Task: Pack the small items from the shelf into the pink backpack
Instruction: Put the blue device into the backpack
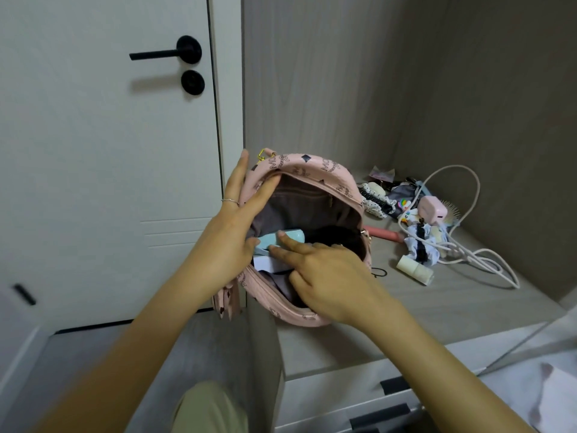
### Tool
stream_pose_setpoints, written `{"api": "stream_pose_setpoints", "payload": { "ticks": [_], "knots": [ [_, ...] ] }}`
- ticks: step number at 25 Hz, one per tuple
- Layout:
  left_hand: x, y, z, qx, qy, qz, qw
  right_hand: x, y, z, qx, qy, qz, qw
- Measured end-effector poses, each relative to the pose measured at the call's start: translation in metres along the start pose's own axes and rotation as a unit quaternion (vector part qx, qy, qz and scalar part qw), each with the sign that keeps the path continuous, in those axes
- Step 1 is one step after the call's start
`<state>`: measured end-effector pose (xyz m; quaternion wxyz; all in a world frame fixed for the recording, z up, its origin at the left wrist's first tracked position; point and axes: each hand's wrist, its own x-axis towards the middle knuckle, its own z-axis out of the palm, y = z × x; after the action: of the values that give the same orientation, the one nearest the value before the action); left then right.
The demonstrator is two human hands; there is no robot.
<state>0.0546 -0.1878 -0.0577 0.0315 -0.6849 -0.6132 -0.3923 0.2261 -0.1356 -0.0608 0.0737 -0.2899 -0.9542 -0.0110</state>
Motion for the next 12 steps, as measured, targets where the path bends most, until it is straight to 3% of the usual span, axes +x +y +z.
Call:
{"api": "stream_pose_setpoints", "payload": {
  "ticks": [7, 9, 12],
  "knots": [
    [0.0016, 0.0044, -0.0027, 0.006, -0.022, -0.028, 0.999, 0.0046, -0.0073, 0.0006, 0.020, -0.045, 0.053, 0.997],
    [0.0014, 0.0022, -0.0049, -0.006, -0.030, -0.030, 0.999, 0.0019, -0.0071, -0.0022, -0.015, -0.036, 0.101, 0.994],
    [0.0024, 0.0018, -0.0065, -0.013, -0.035, -0.035, 0.999, 0.0017, -0.0063, -0.0080, -0.032, -0.090, 0.157, 0.983]
  ]
}}
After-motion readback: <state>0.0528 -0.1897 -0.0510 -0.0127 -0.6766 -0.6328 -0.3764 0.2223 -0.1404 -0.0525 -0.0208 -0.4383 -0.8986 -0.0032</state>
